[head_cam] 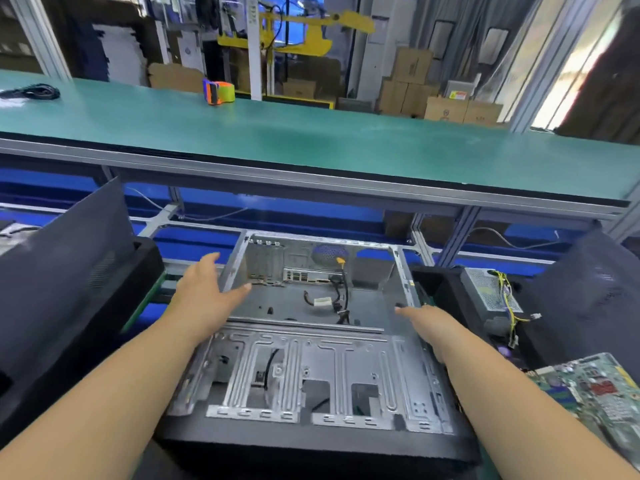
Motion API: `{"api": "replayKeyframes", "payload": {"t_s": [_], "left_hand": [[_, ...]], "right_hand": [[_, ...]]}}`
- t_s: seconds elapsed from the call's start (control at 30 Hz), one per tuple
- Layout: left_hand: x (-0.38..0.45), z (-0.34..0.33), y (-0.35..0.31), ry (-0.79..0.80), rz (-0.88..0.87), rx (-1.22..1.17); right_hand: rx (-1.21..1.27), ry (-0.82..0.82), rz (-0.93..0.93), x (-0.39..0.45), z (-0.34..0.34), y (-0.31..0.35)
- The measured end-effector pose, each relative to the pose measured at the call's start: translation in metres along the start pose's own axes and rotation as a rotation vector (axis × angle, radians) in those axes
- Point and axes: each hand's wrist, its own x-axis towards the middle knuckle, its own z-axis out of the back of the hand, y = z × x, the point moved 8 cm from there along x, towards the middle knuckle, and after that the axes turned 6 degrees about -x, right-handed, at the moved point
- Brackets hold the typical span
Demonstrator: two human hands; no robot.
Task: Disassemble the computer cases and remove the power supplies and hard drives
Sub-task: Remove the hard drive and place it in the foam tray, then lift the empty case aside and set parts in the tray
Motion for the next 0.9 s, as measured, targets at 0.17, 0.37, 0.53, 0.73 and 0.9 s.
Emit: {"api": "replayKeyframes", "payload": {"t_s": [0.17, 0.37, 0.53, 0.73, 0.9], "left_hand": [[-0.004, -0.024, 0.028, 0.239, 0.451, -0.171], [0.012, -0.029, 0.035, 0.279, 0.456, -0.096], [0.021, -0.022, 0.035, 0.258, 0.429, -0.049], [0.051, -0.001, 0.012, 0.100, 0.281, -0.185], [0.074, 0.021, -0.025, -0.037, 0.071, -0.240]], "right_hand": [[0.030, 0.020, -0.103, 0.002, -0.004, 0.003], [-0.168, -0.036, -0.215, 0.015, -0.002, 0.007], [-0.212, -0.059, -0.245, 0.025, 0.002, 0.003], [-0.109, -0.198, -0.091, 0.021, 0.039, 0.043], [0.129, -0.359, 0.131, 0.015, 0.069, 0.080]]}}
